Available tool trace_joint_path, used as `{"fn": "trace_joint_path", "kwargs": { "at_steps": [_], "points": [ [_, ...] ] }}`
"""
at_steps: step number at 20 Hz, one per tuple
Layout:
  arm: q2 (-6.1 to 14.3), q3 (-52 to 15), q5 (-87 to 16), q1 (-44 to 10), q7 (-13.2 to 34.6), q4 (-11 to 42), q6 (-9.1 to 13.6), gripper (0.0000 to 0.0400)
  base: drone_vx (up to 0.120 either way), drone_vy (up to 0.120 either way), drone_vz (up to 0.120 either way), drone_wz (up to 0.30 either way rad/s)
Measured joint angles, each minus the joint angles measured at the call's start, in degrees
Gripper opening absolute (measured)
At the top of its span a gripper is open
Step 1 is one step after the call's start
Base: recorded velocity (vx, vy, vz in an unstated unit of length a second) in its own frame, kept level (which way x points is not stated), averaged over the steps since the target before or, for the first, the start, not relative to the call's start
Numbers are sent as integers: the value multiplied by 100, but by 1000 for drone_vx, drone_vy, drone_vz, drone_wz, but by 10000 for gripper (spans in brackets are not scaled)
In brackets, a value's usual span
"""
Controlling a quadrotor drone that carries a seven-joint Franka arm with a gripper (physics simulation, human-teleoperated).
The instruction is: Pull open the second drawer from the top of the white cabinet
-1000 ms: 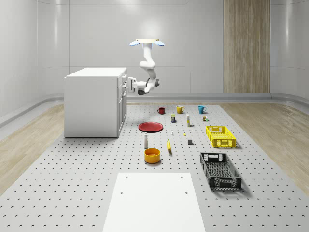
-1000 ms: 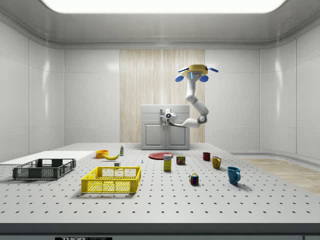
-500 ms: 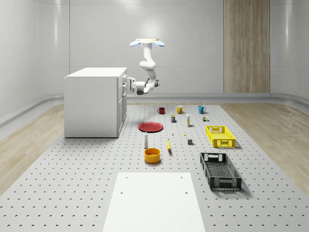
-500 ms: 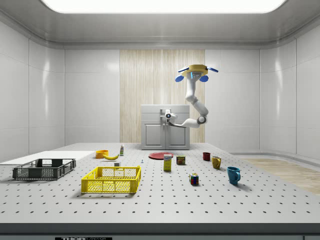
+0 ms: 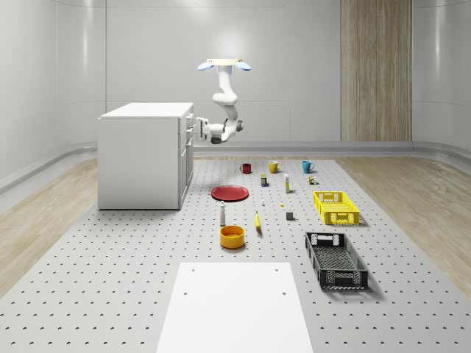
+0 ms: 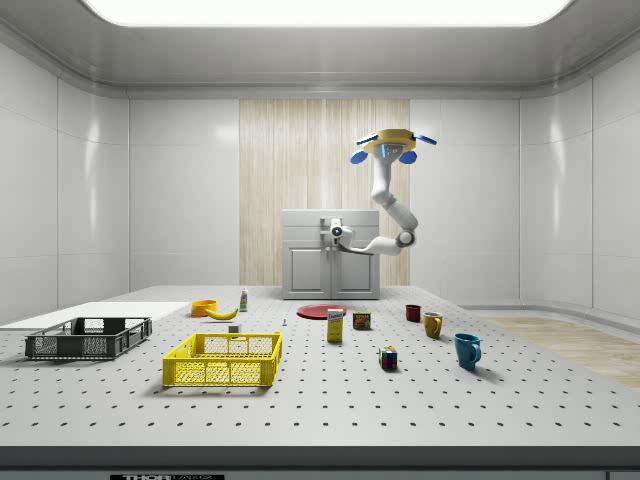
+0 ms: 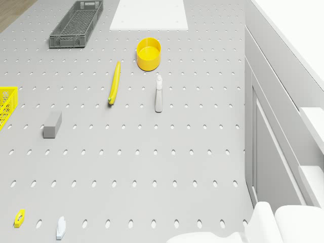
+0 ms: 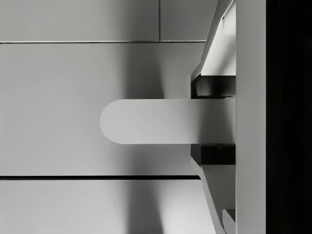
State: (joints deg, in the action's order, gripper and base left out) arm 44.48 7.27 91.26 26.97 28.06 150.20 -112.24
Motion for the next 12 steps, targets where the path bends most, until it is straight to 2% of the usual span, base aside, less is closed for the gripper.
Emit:
{"fn": "trace_joint_path", "kwargs": {
  "at_steps": [12],
  "points": [
    [292,534,-590,-202,131,143,413,102,0,0,0,0]
  ]
}}
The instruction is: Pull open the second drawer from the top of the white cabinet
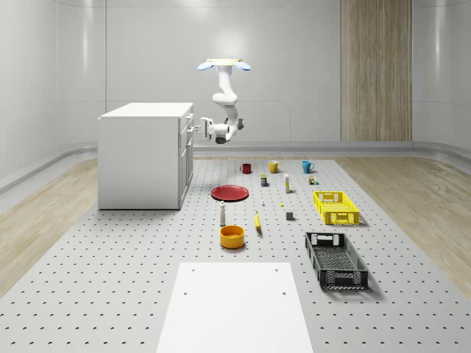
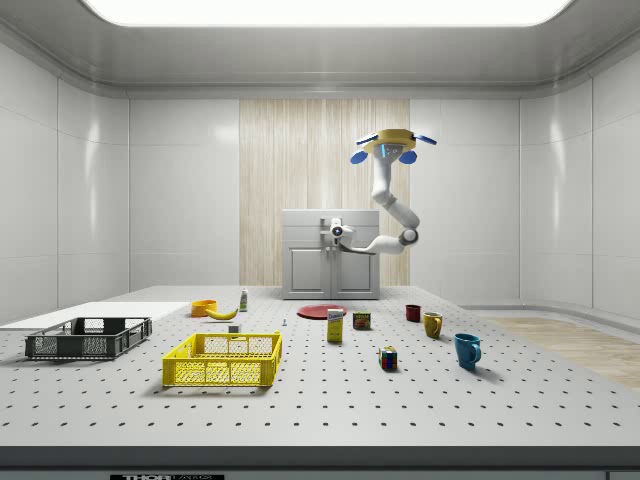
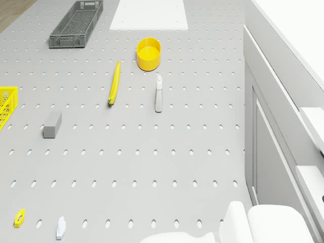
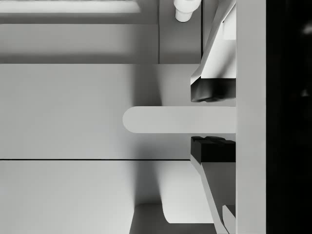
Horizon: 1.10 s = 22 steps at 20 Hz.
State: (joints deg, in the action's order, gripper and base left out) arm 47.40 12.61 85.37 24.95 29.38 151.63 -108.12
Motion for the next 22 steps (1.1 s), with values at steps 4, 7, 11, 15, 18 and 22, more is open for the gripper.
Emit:
{"fn": "trace_joint_path", "kwargs": {
  "at_steps": [4,7,11,15,18,22],
  "points": [
    [110,272,-293,-82,69,31,191,101,0,0,0,0],
    [169,450,-477,-117,110,40,300,131,0,0,0,0],
    [199,543,-561,-87,126,43,311,238,0,0,0,0],
    [167,439,-428,29,96,41,154,277,0,0,0,0],
    [116,305,-266,132,56,29,-1,289,0,0,0,0],
    [18,101,-19,266,-11,-5,-210,296,0,0,0,0]
  ]
}}
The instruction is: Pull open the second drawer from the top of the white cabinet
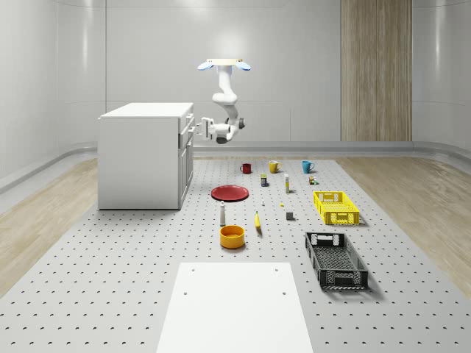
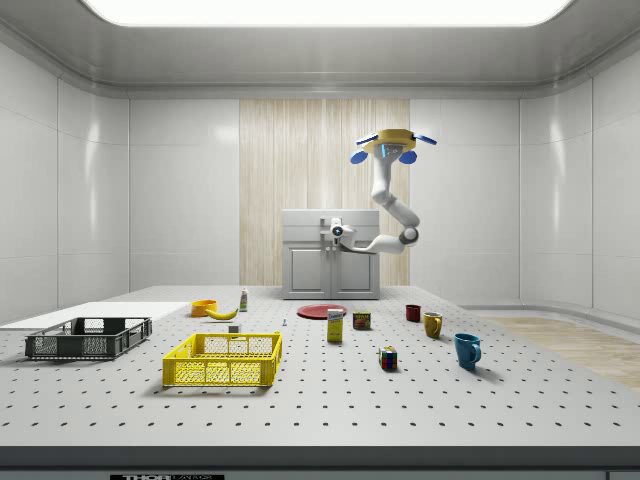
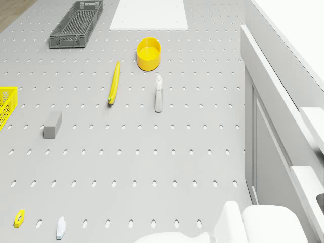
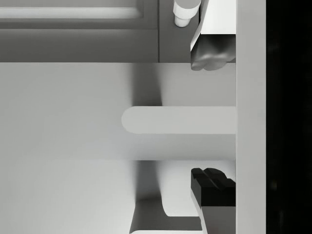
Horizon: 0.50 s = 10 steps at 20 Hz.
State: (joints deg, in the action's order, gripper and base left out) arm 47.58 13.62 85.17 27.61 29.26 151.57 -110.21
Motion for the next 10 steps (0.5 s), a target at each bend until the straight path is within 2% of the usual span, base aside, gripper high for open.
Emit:
{"fn": "trace_joint_path", "kwargs": {
  "at_steps": [10],
  "points": [
    [-179,-297,360,154,-112,-81,-263,300,0,0,0,0]
  ]
}}
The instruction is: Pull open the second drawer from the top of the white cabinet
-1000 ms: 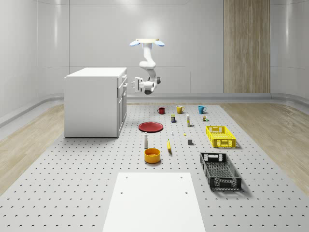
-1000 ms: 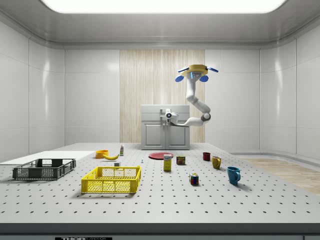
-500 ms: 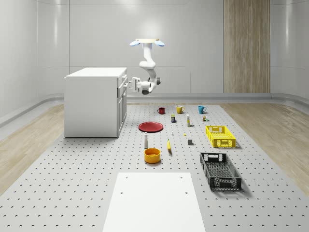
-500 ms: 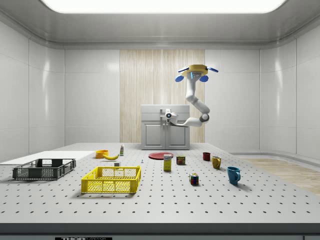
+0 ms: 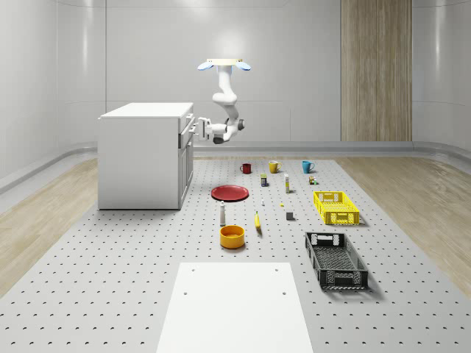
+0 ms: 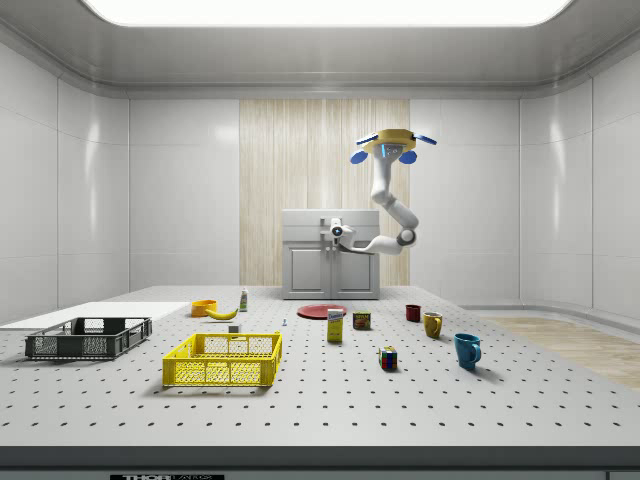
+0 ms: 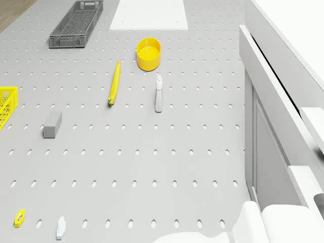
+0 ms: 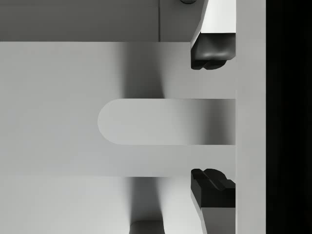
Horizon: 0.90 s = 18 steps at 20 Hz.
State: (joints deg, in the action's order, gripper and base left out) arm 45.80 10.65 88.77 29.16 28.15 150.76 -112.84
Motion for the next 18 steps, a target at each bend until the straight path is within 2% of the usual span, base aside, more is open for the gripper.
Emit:
{"fn": "trace_joint_path", "kwargs": {
  "at_steps": [6,7,9,11,14,18],
  "points": [
    [-32,-55,59,3,-19,-15,-25,300,0,0,0,0],
    [-32,-56,59,-1,-19,-14,-22,284,0,0,0,0],
    [-32,-59,60,-8,-19,-14,-16,212,0,0,0,0],
    [-33,-62,61,-15,-18,-13,-11,168,0,0,0,0],
    [-33,-67,63,-25,-18,-13,-5,132,0,0,0,0],
    [-21,-54,40,-46,-6,-6,21,113,0,0,0,0]
  ]
}}
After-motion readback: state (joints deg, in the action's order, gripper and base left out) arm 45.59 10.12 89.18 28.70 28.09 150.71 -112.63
